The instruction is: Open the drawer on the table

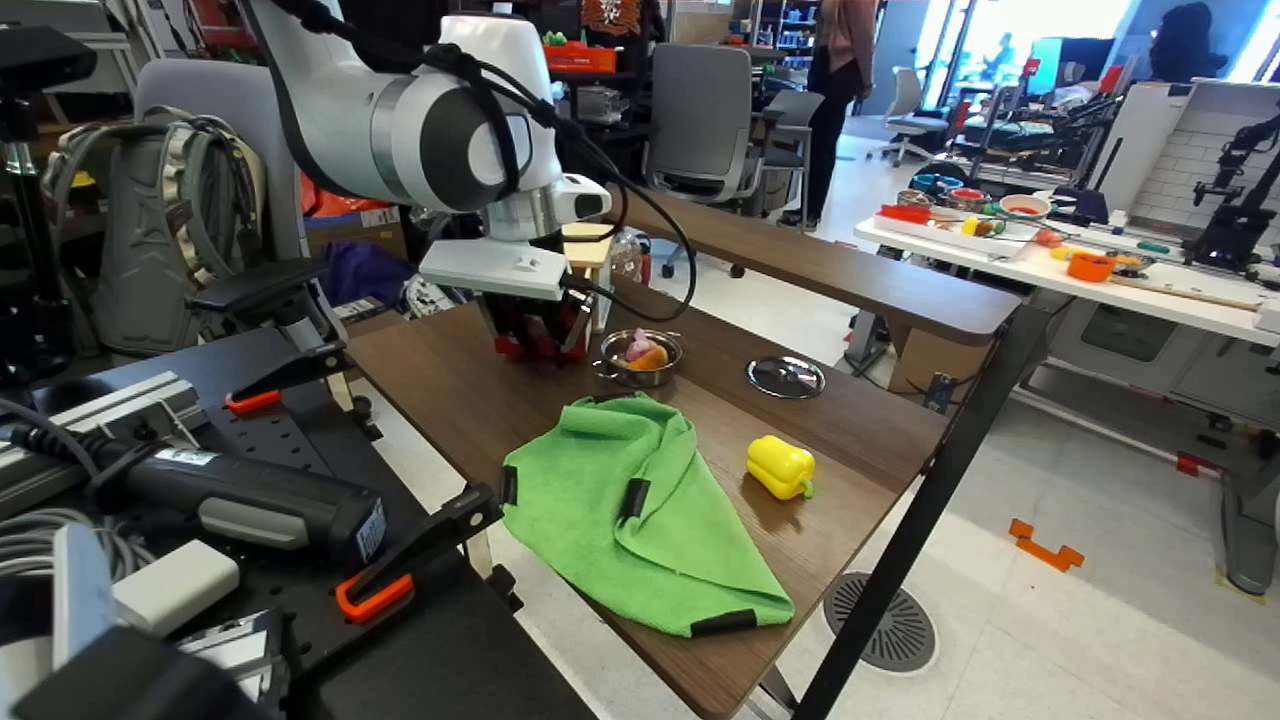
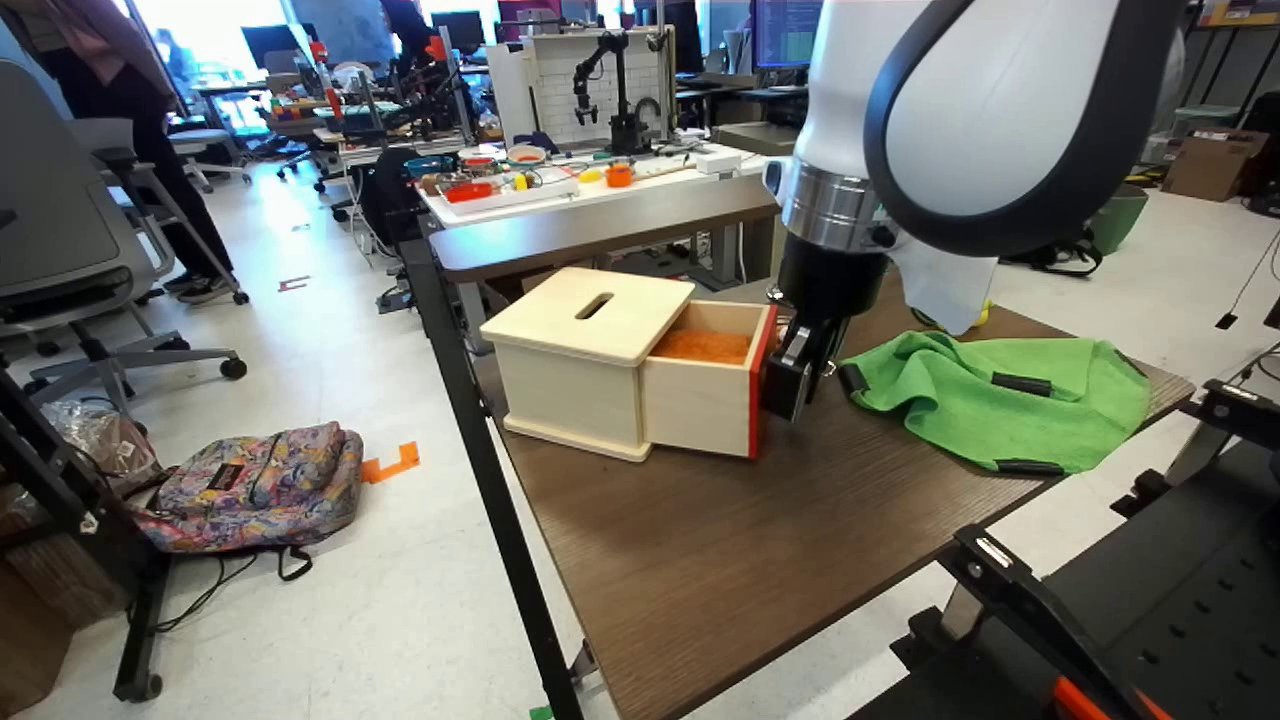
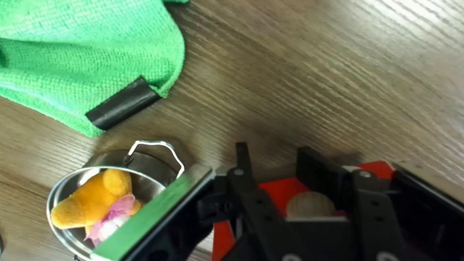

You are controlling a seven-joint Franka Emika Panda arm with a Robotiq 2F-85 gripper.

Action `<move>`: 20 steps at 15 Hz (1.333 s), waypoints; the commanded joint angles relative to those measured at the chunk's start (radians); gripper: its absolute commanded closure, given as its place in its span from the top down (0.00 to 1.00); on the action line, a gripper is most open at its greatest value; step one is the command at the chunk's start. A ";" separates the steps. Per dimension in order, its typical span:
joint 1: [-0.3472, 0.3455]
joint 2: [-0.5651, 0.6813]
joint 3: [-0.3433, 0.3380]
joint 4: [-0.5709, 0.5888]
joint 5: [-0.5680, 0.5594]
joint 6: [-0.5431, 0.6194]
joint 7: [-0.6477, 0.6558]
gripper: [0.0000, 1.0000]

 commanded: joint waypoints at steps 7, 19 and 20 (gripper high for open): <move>0.036 -0.040 -0.098 -0.021 -0.006 -0.065 -0.020 1.00; 0.167 -0.319 -0.207 -0.232 -0.039 -0.037 0.052 1.00; 0.168 -0.349 -0.205 -0.246 -0.037 -0.044 0.064 1.00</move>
